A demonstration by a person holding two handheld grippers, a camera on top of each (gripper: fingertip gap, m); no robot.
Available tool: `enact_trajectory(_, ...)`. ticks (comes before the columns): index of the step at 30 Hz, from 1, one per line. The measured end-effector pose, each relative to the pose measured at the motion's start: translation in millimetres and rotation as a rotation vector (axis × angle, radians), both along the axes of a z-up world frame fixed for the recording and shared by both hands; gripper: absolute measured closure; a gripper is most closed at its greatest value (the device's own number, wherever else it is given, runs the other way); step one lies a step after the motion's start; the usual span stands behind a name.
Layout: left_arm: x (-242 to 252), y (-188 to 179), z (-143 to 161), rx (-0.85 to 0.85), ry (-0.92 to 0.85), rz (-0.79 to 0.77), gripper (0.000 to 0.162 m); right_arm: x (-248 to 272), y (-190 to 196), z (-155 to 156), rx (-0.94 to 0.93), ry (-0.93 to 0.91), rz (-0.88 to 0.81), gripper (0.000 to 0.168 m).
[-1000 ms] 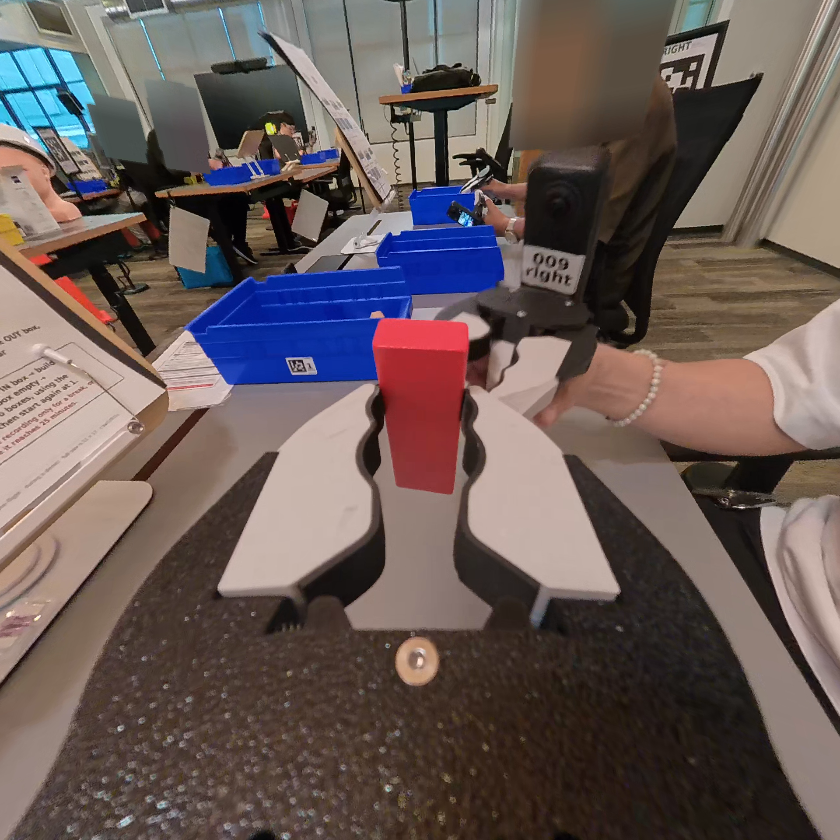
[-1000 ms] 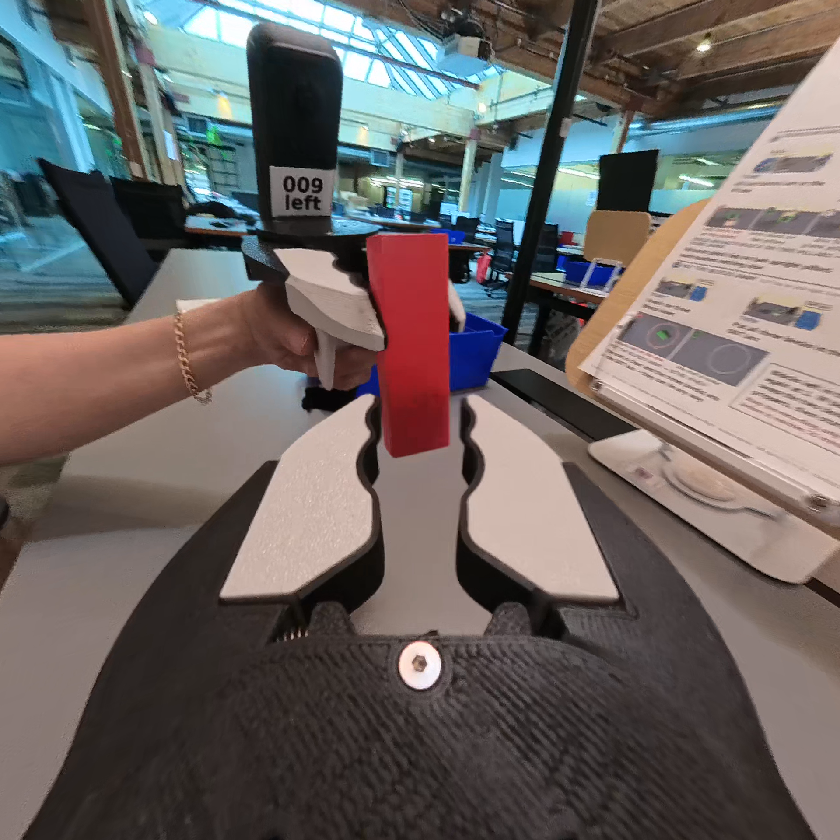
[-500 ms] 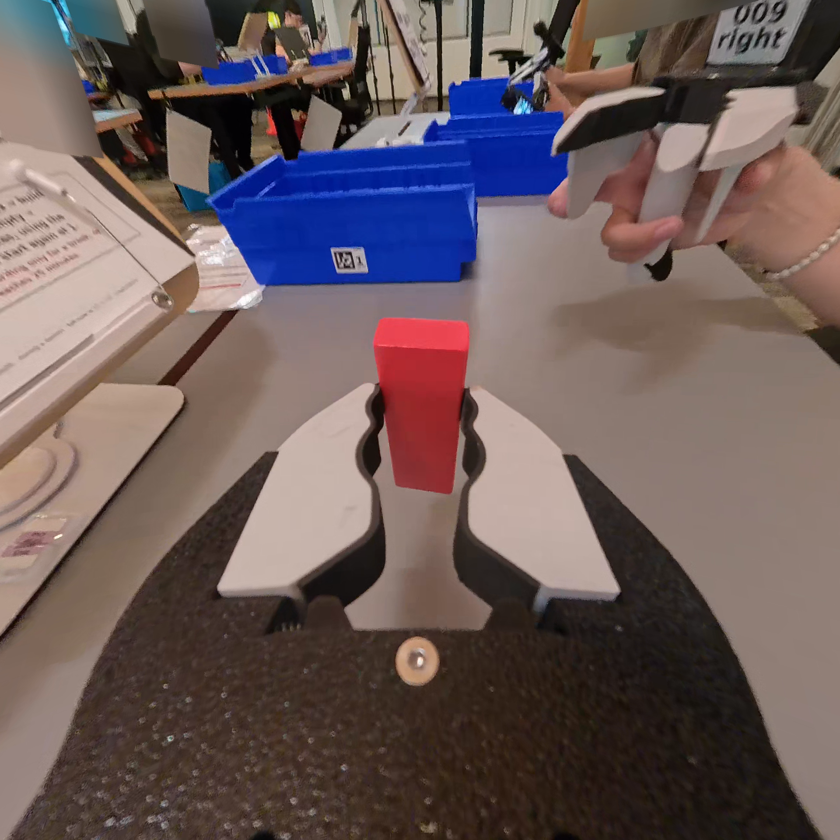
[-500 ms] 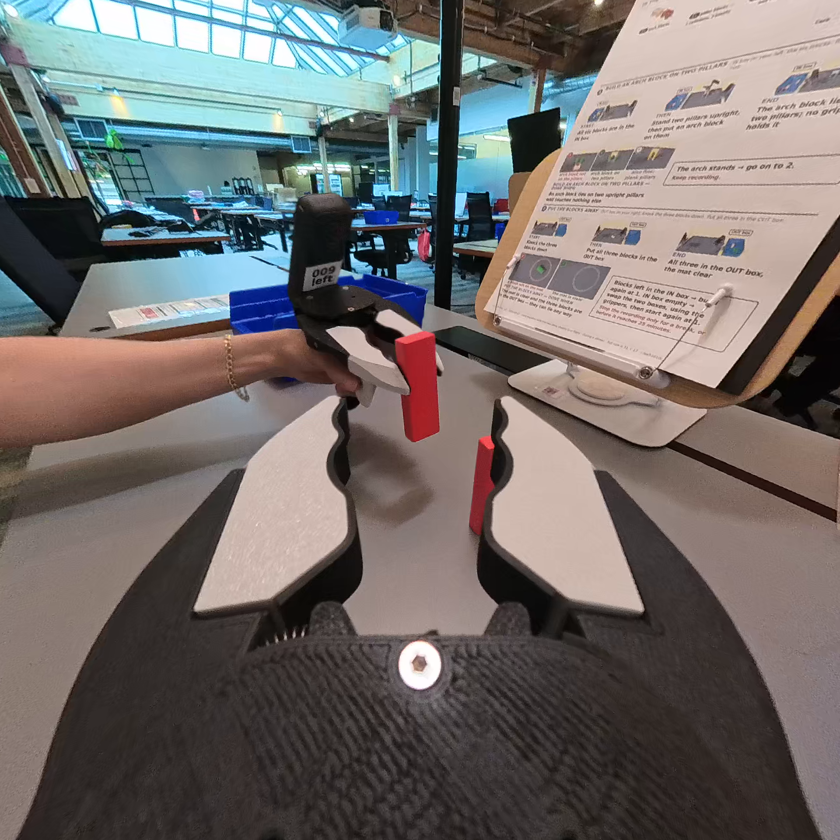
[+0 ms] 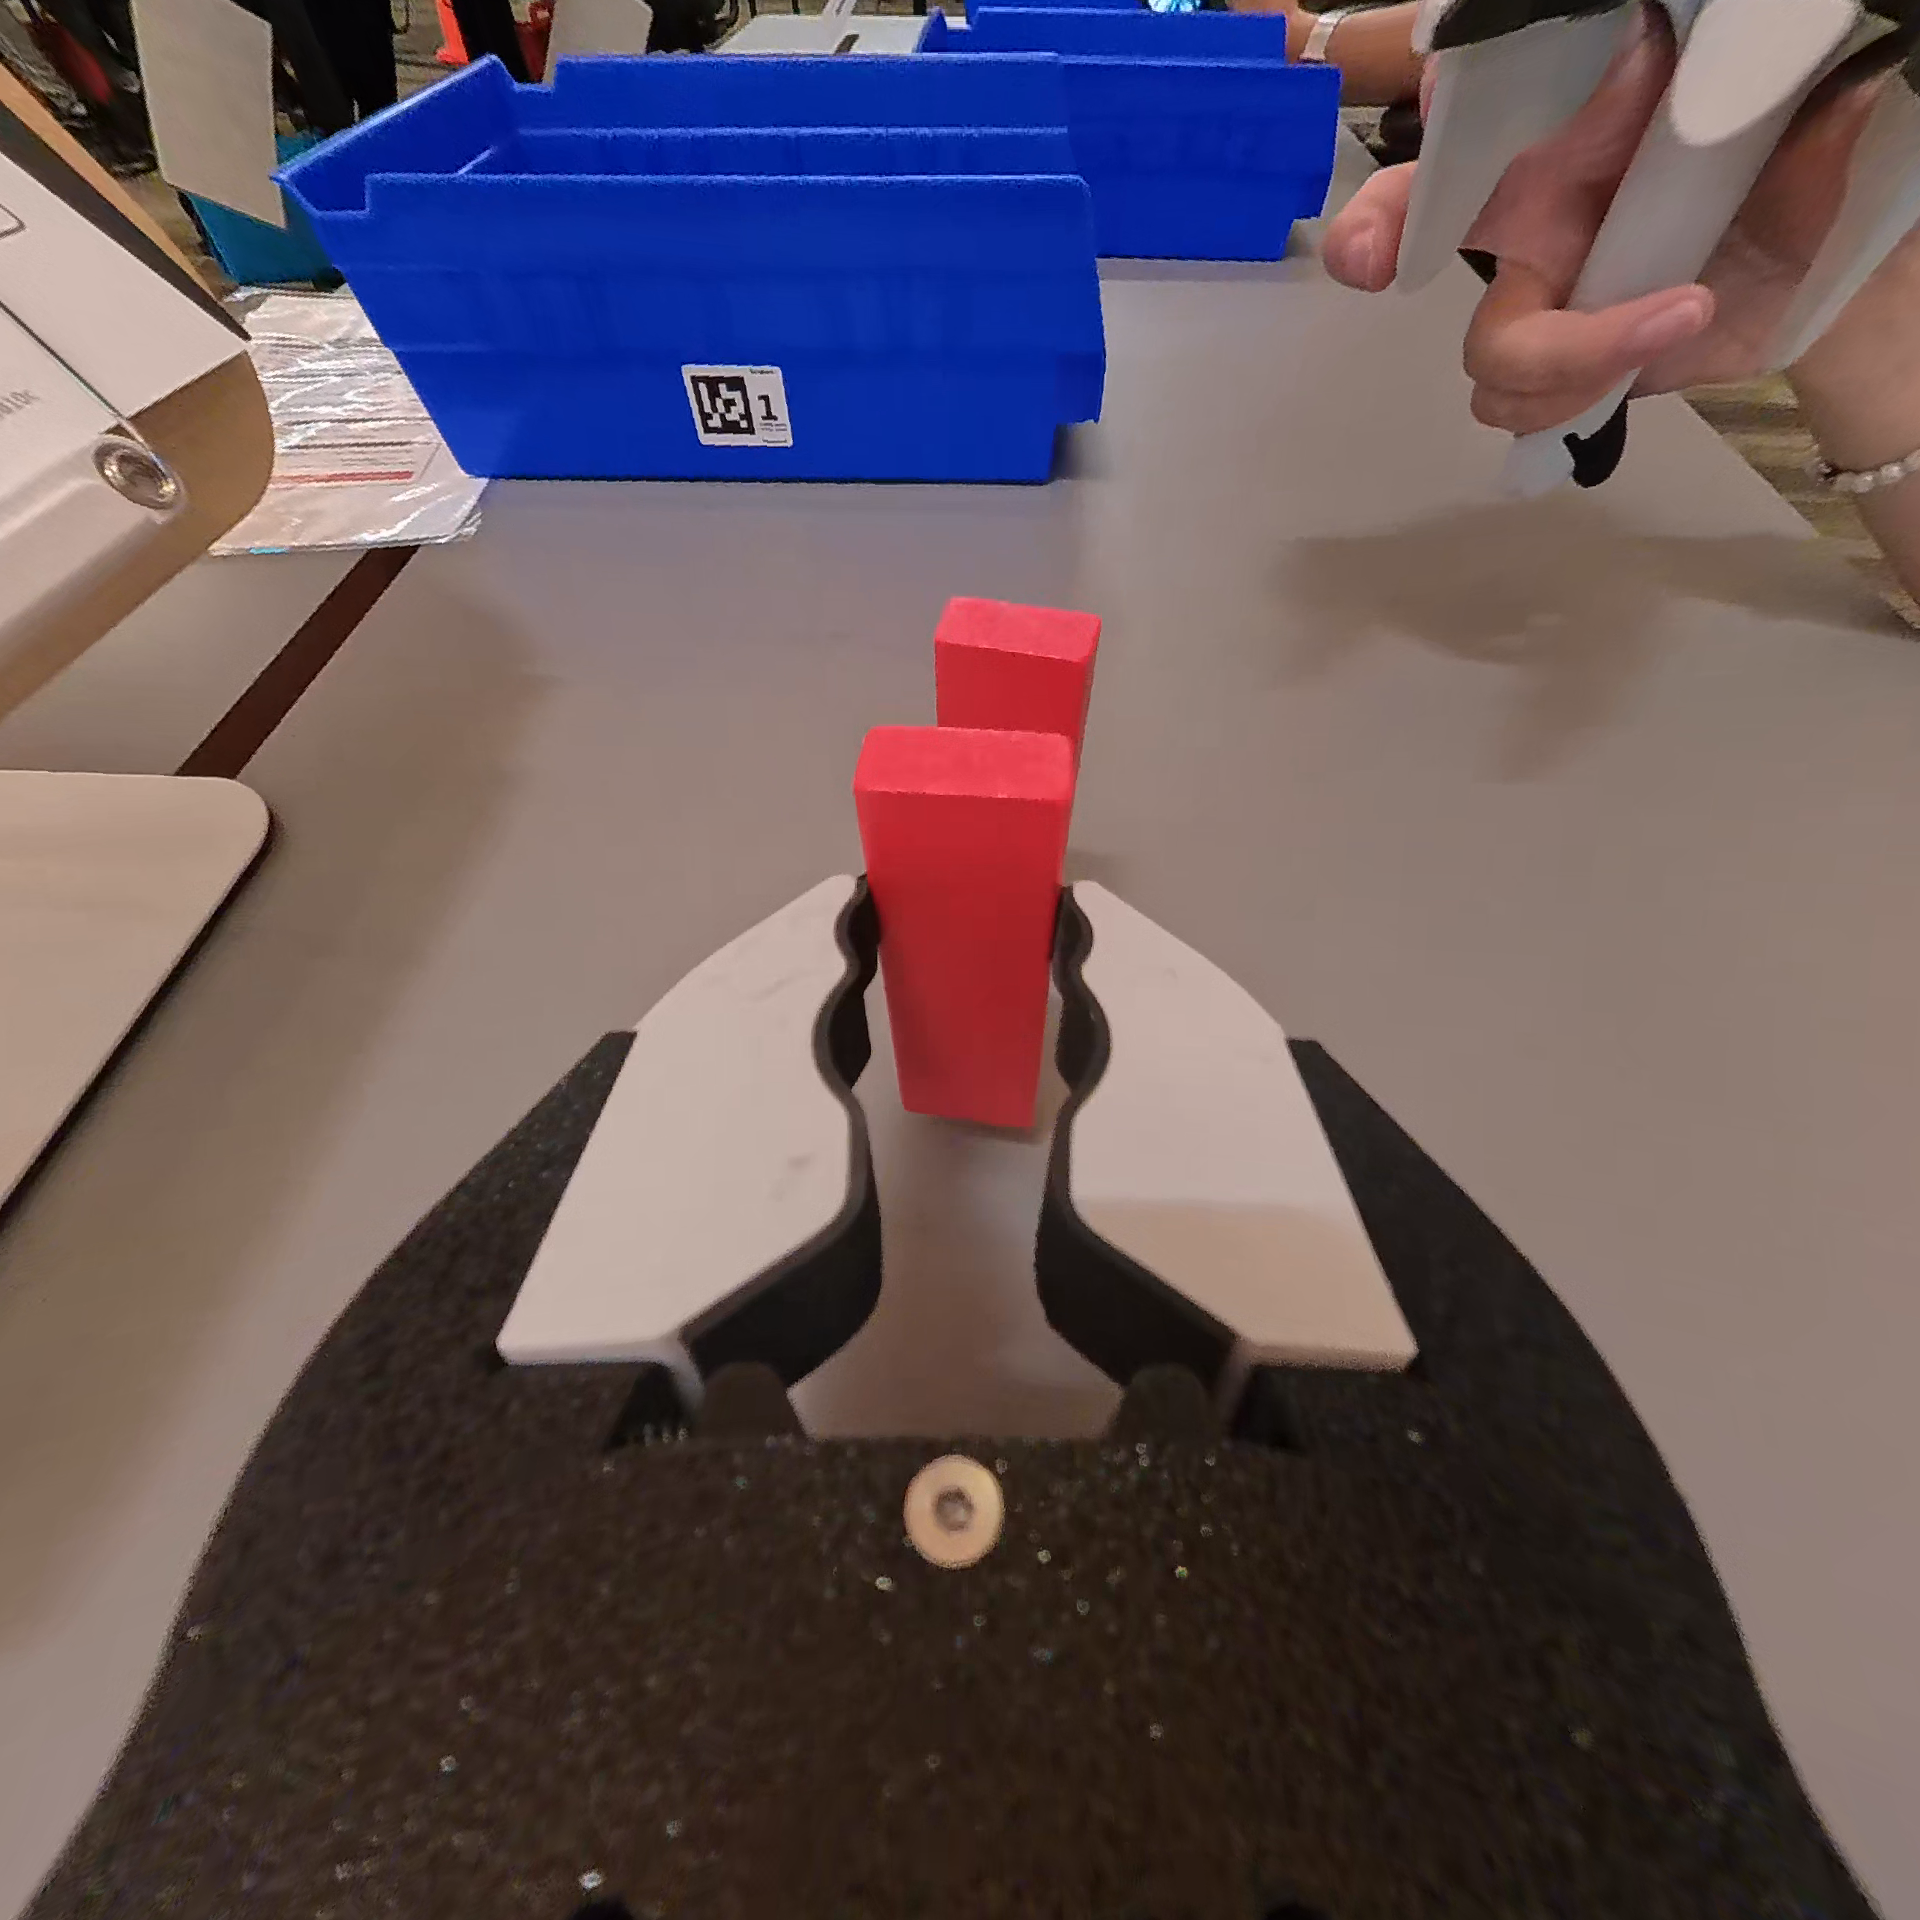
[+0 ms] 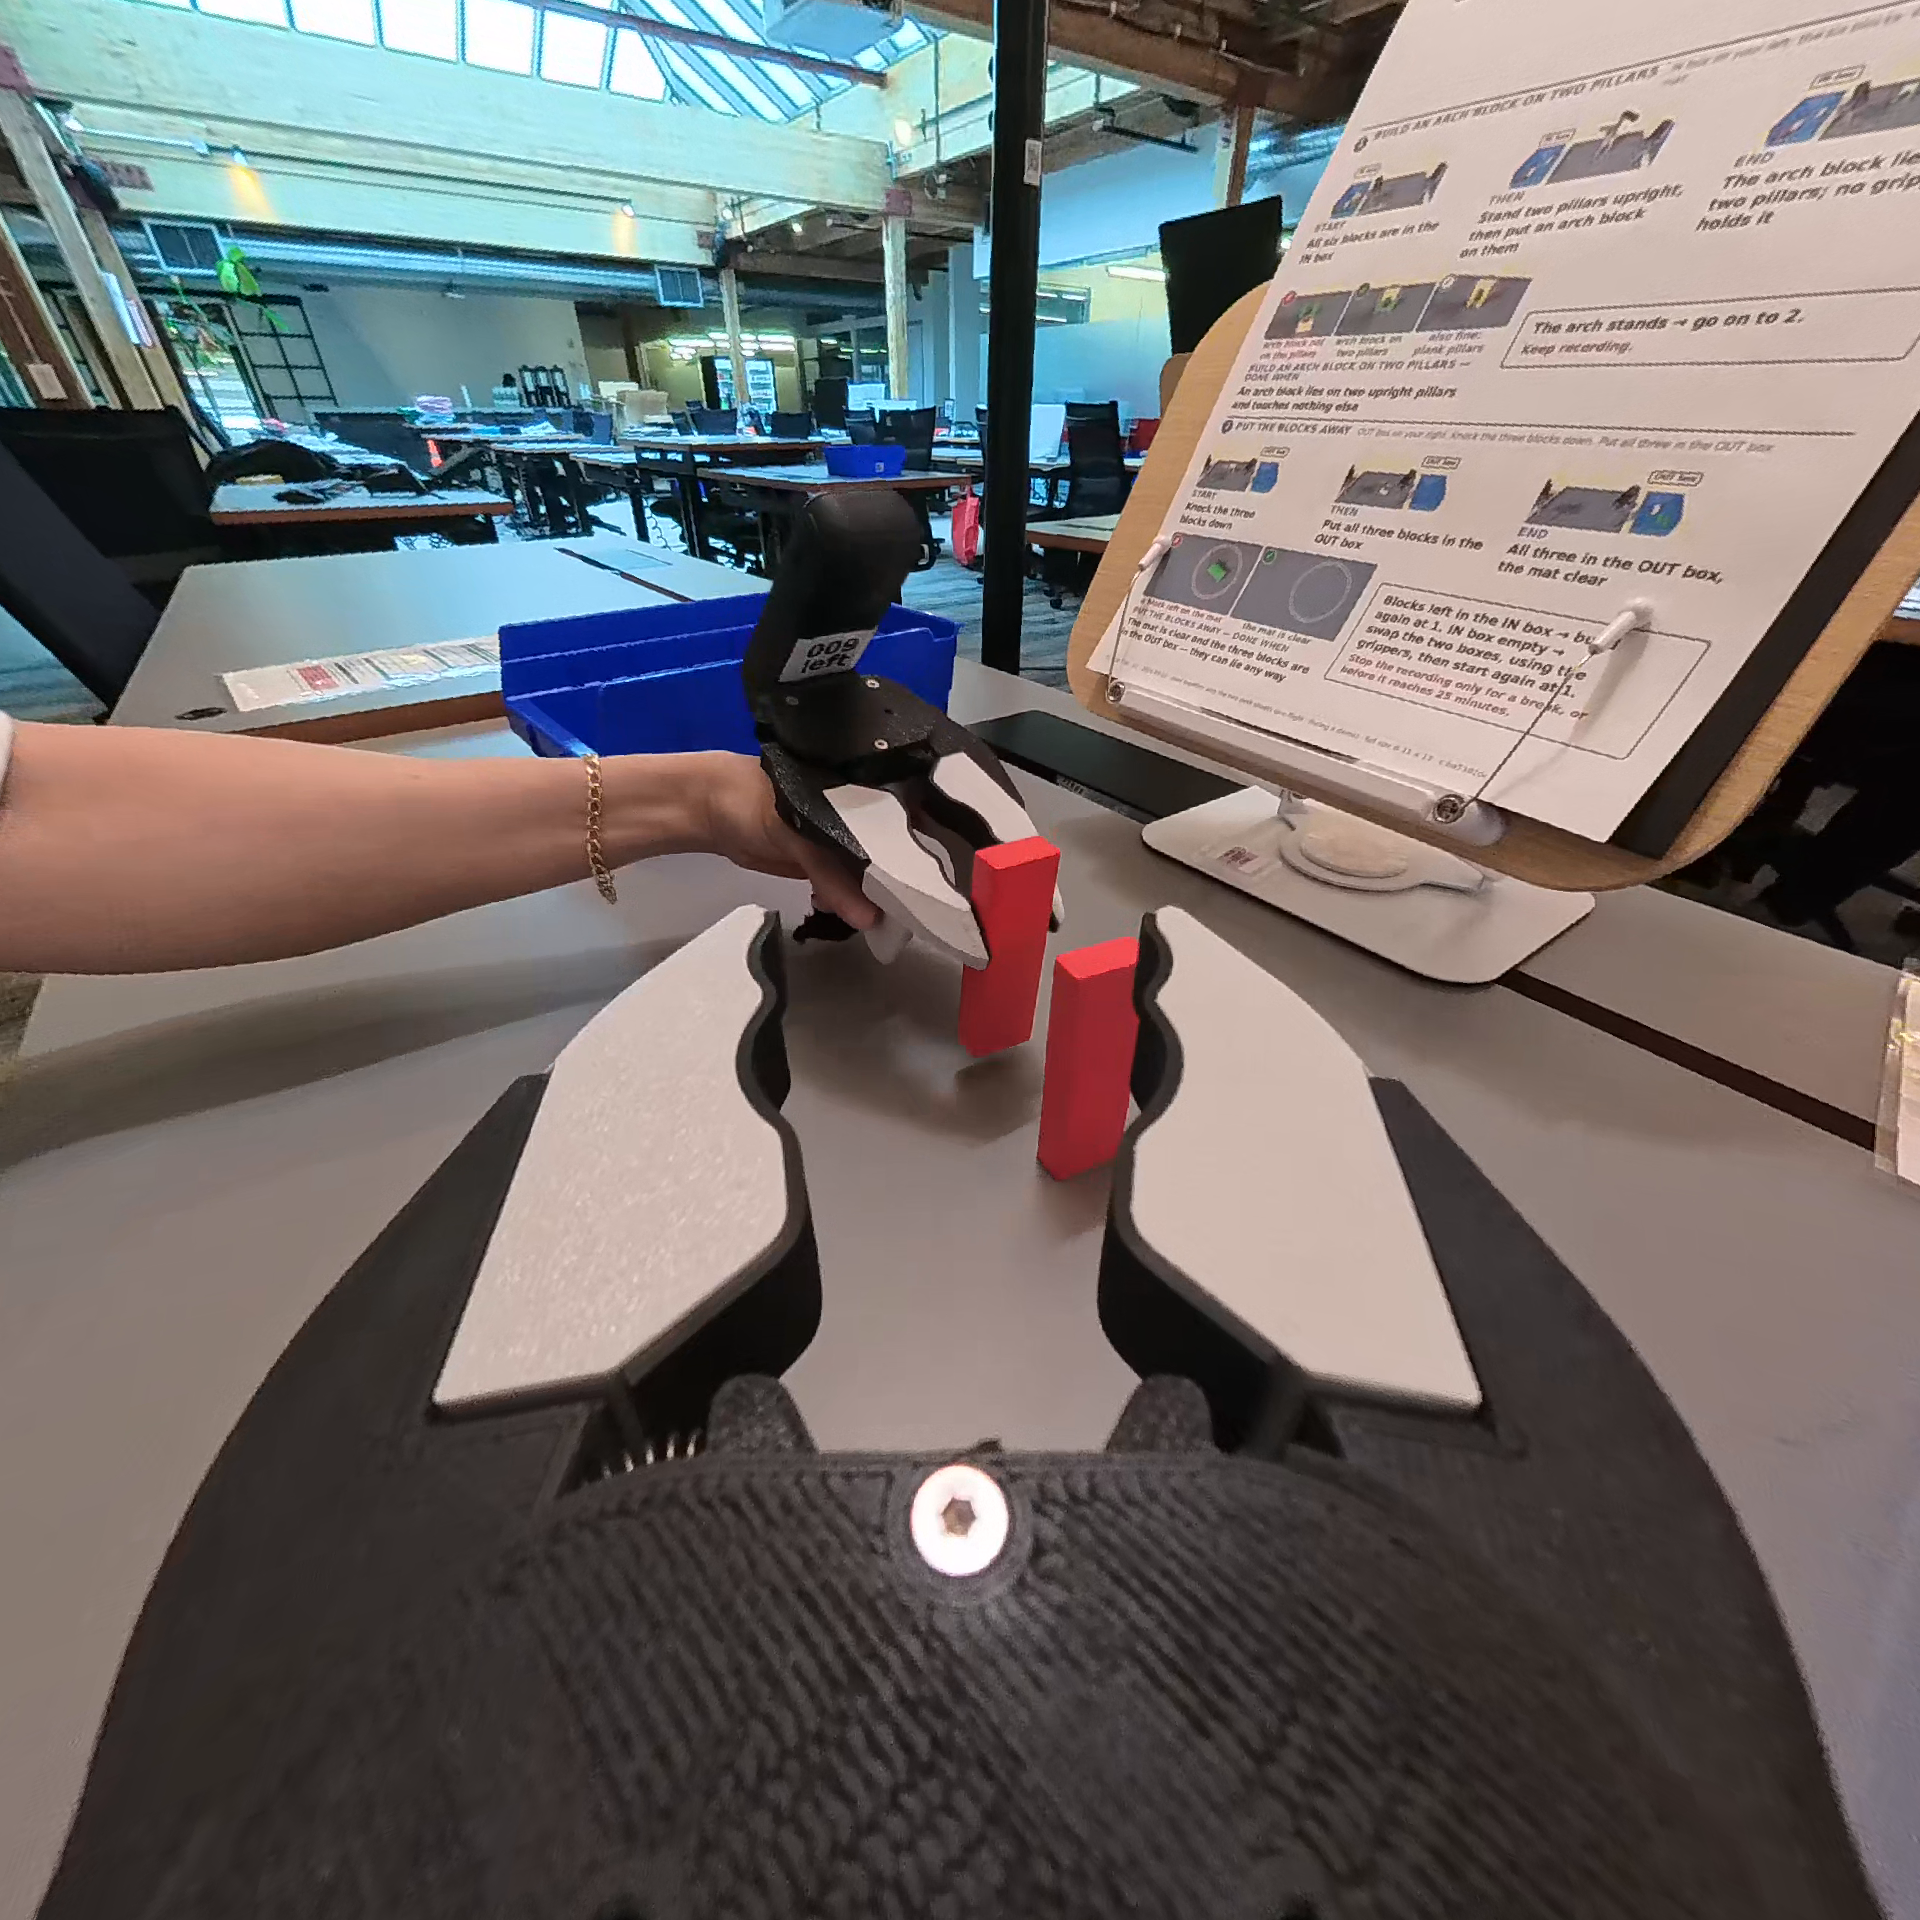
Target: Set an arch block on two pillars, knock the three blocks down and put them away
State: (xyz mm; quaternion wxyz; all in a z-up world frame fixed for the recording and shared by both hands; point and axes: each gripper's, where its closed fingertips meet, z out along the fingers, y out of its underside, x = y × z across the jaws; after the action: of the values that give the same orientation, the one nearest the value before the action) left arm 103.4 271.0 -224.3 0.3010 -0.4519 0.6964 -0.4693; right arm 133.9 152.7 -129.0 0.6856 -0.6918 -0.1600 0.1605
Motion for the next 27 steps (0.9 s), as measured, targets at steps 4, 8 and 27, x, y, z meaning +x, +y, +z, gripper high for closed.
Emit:
enact_trajectory(4, 2.2, 0.7, -1.9, -0.013, 0.004, -0.010, 0.129, 2.0, 0.4, -2.3, -0.005, 0.007, -0.001, 0.103)
enact_trajectory(8, 3.1, 1.3, -4.8, -0.006, -0.002, -0.010, 0.129, 2.3, 1.3, -5.6, -0.014, 0.010, 0.001, 0.103)
enact_trajectory(27, 7.0, -2.2, -10.8, 0.009, 0.019, -0.017, 0.129, 0.6, 2.9, -11.6, -0.027, 0.008, 0.012, 0.104)
